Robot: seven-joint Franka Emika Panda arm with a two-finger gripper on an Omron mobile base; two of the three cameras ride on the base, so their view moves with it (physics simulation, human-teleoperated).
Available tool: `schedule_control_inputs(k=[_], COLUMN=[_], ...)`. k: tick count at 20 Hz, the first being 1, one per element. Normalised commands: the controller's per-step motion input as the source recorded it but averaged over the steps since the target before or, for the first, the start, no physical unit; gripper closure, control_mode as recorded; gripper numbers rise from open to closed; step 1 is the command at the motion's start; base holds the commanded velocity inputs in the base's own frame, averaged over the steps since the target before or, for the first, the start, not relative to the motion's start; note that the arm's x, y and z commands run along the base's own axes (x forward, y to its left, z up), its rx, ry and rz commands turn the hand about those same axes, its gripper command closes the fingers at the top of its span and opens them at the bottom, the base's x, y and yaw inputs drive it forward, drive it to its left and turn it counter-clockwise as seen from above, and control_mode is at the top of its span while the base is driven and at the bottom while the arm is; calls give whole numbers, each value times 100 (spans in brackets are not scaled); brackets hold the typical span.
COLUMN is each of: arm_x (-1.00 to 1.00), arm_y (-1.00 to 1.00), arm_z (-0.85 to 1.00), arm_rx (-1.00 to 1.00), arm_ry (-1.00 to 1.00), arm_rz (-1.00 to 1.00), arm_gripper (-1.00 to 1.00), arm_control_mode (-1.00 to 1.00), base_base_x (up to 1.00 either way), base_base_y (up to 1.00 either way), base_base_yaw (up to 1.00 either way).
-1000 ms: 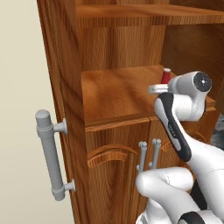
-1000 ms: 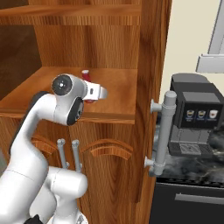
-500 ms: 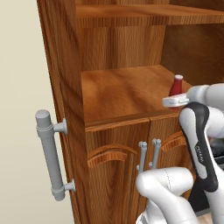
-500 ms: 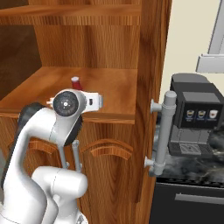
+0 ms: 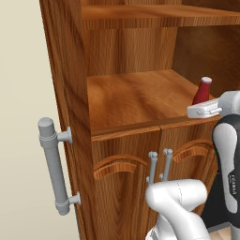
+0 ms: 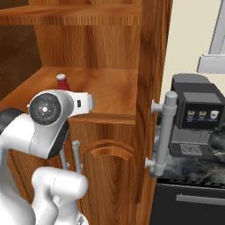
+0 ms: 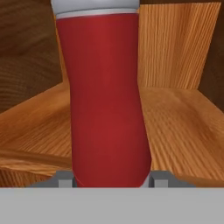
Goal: Take 2 condiments from the cabinet and move them on the counter near the stove.Make sure the condiments are lined up with each other, next to each other.
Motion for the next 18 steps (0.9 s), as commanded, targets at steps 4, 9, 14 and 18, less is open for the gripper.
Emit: schedule_control_inputs(k=[4, 9, 14, 18], arm_x=[-75, -59, -38, -25], arm_y=[5, 7, 17, 21], arm_z=[38, 11, 0, 0], arm_rx=[0, 0, -1, 0], arm_ry=[-3, -3, -2, -3], arm_rz=[0, 0, 0, 0], arm_gripper=[100, 100, 100, 100], arm_control_mode=[-100, -100, -100, -100], base_base_x=[0, 0, 0, 0], base_base_y=[0, 0, 0, 0], base_base_yaw=[0, 0, 0, 0])
